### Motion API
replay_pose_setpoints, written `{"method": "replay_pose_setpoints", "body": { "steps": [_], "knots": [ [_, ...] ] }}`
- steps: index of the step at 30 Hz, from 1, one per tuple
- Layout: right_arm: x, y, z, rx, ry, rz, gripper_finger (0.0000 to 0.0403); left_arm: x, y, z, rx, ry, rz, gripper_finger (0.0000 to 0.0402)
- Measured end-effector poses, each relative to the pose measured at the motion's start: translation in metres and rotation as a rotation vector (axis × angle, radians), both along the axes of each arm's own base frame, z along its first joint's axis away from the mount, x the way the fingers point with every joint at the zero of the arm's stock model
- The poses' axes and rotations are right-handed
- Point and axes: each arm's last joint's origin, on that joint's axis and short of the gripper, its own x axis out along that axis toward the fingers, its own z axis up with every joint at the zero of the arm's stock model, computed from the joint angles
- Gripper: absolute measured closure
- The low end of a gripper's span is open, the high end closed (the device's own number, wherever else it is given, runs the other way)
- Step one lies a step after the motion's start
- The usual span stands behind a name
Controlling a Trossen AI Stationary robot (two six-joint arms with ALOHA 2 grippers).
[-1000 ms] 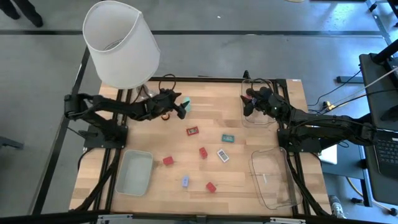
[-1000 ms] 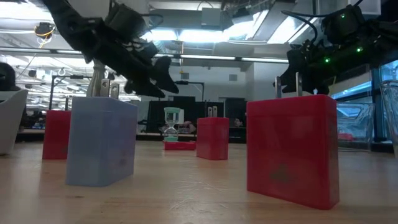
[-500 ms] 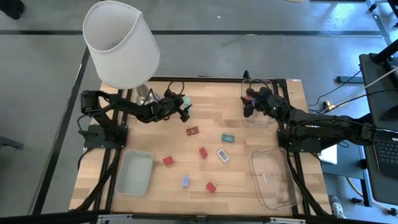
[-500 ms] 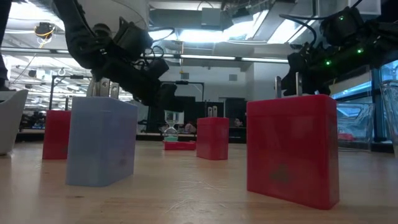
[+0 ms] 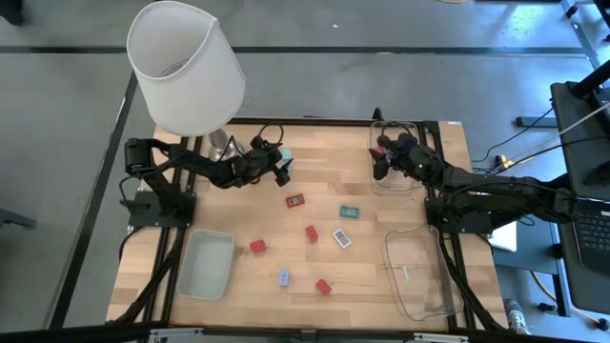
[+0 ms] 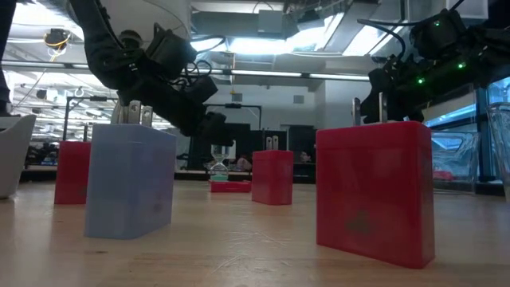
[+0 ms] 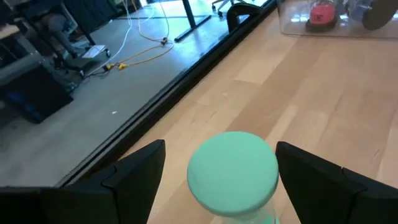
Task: Pick & Place Office items
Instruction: Move the light blue sand timer to the top center of the table
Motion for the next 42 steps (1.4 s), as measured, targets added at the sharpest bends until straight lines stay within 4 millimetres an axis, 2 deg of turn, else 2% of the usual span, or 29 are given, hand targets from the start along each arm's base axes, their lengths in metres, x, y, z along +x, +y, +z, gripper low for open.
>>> {"method": "replay_pose_setpoints", "body": {
  "steps": [5,14,24,28,36,42],
  "knots": [
    [0.0,0.0,0.0,-0.001,0.006,-0.002,0.0151,0.0,0.001,0.0,-0.002,-0.001,0.003,0.01],
    [-0.001,0.0,-0.003,-0.002,0.045,0.005,0.0151,-0.004,0.011,-0.003,-0.186,-0.116,0.017,0.0101],
    [-0.001,0.0,-0.003,0.0,0.048,0.004,0.0151,-0.005,0.012,-0.004,-0.215,-0.121,-0.008,0.0106],
    [-0.001,0.0,-0.003,0.0,0.048,0.004,0.0151,-0.005,0.012,-0.004,-0.215,-0.121,-0.008,0.0129],
    [-0.001,0.0,-0.003,0.001,0.047,0.004,0.0151,-0.004,0.012,-0.002,-0.21,-0.154,-0.008,0.0202],
    [-0.001,0.0,-0.003,0.002,0.046,0.004,0.0151,0.003,0.015,0.01,-0.177,-0.24,-0.02,0.0203]
  ]
}}
